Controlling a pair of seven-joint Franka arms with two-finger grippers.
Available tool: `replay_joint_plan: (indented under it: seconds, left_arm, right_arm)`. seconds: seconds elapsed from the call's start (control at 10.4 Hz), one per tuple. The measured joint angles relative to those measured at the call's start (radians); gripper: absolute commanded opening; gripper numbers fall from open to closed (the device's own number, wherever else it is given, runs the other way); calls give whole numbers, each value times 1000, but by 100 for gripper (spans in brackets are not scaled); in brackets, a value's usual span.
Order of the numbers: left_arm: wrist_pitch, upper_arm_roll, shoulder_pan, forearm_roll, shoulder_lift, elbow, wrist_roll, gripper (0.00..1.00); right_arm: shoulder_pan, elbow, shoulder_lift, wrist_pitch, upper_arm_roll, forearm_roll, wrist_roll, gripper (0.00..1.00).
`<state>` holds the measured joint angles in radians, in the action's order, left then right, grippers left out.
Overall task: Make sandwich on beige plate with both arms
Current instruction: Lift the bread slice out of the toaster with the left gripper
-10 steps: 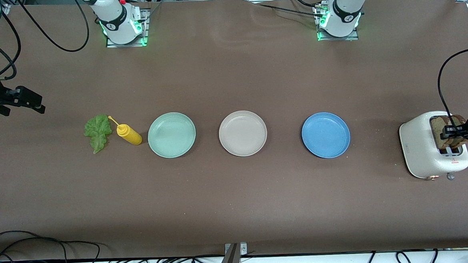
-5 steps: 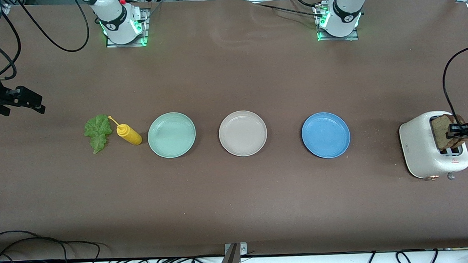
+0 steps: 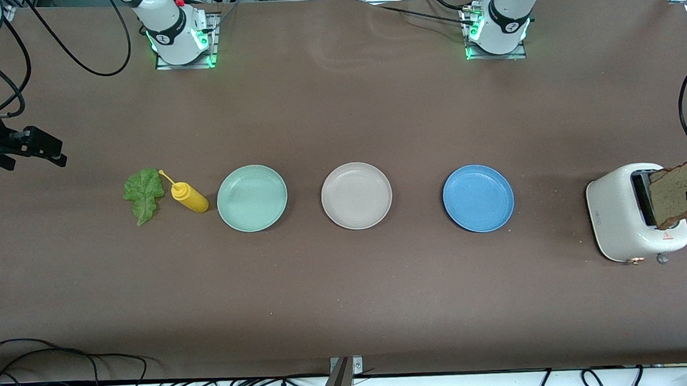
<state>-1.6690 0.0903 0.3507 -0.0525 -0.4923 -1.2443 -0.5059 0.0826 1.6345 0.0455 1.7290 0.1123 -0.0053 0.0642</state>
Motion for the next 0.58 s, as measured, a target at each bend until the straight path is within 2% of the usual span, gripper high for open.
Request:
replay_joint_plan:
  seconds: [0.19,0.39,0.58]
  left_arm:
    - [78,64,-1,33,0,20,-8,0]
    - [152,101,-11,203,-1,21,10,0]
    - [195,126,-58,305,-4,18,36,0]
  right_arm:
    - [0,0,0,0,0,0,0,100]
    - [0,0,0,0,0,0,0,100]
    - [-1,0,0,0,0,0,0,100]
